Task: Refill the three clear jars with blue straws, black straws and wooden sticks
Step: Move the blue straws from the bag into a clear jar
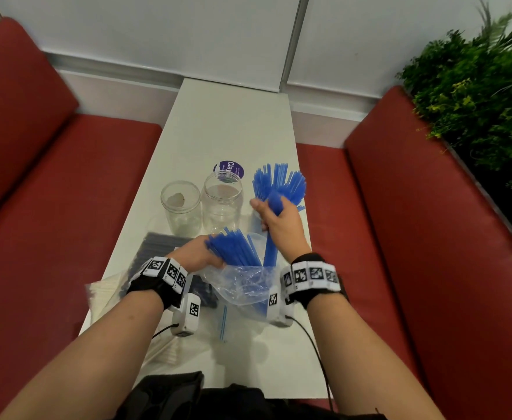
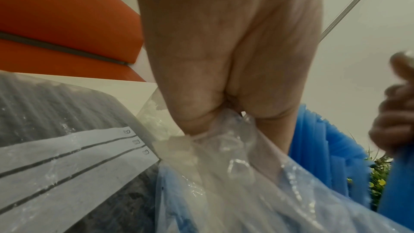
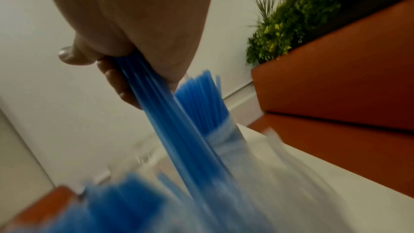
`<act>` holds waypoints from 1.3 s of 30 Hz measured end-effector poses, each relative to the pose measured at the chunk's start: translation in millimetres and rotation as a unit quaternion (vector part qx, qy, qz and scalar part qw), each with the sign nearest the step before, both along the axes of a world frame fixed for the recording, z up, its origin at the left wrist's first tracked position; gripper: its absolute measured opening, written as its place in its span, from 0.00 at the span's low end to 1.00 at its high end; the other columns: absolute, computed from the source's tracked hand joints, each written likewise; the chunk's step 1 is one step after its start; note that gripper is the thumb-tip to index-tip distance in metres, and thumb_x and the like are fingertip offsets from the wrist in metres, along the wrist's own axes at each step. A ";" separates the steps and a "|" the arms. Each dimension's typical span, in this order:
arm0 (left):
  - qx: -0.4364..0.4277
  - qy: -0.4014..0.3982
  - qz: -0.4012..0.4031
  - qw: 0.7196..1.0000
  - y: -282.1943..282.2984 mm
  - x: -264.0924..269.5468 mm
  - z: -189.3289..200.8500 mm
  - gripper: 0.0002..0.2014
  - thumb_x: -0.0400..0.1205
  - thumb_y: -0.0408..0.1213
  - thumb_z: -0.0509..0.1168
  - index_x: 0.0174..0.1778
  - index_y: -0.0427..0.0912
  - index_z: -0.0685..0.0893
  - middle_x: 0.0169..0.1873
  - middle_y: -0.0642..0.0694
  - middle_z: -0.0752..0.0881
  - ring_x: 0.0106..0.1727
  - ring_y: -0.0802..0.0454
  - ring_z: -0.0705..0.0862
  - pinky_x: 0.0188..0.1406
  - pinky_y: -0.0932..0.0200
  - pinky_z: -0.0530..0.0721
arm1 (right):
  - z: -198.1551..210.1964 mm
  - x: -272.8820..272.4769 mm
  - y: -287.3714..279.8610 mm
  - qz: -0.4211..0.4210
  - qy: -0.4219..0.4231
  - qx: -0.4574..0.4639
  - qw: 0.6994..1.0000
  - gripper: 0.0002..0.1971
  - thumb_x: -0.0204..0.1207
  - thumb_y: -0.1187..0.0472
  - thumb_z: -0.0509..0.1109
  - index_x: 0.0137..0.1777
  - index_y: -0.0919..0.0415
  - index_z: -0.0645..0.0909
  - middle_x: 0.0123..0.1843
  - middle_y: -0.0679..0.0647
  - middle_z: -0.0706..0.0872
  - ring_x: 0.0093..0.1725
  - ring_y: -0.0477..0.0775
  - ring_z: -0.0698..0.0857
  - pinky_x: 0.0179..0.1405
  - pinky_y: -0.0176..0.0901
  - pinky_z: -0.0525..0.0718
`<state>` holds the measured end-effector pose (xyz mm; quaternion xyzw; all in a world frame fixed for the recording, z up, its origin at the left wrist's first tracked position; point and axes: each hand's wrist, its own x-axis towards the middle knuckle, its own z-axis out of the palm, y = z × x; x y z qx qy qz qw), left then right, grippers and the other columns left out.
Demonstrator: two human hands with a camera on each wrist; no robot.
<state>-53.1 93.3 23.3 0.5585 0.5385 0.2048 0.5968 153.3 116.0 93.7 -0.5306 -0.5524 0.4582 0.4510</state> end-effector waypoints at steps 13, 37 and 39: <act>0.016 0.032 -0.007 0.999 1.7 -0.9 0.5 0.22 0.66 0.29 0.77 0.57 0.42 0.87 0.52 0.40 0.92 0.59 0.40 0.89 0.69 0.35 0.81 | 156.6 23.6 99.6 -0.147 0.149 0.248 0.946 0.13 0.83 0.61 0.74 0.41 0.58 0.73 0.27 0.55 0.74 0.28 0.51 0.72 0.34 0.47 0.74; -0.010 0.041 -0.002 0.999 2.6 -0.9 0.5 0.19 0.70 0.23 0.74 0.55 0.40 0.87 0.51 0.37 0.91 0.59 0.37 0.88 0.69 0.34 0.80 | 63.4 27.0 119.3 -0.107 -0.134 0.241 0.955 0.12 0.84 0.60 0.66 0.65 0.53 0.82 0.57 0.45 0.88 0.62 0.47 0.85 0.68 0.56 0.82; -0.010 0.047 -0.006 0.999 2.8 0.8 1.7 0.19 0.70 0.23 0.74 0.56 0.40 0.87 0.51 0.38 0.91 0.59 0.37 0.88 0.69 0.34 0.80 | 52.3 24.1 117.7 -0.061 -0.279 0.223 0.932 0.19 0.90 0.54 0.58 0.78 0.56 0.76 0.75 0.54 0.81 0.80 0.57 0.73 0.84 0.63 0.65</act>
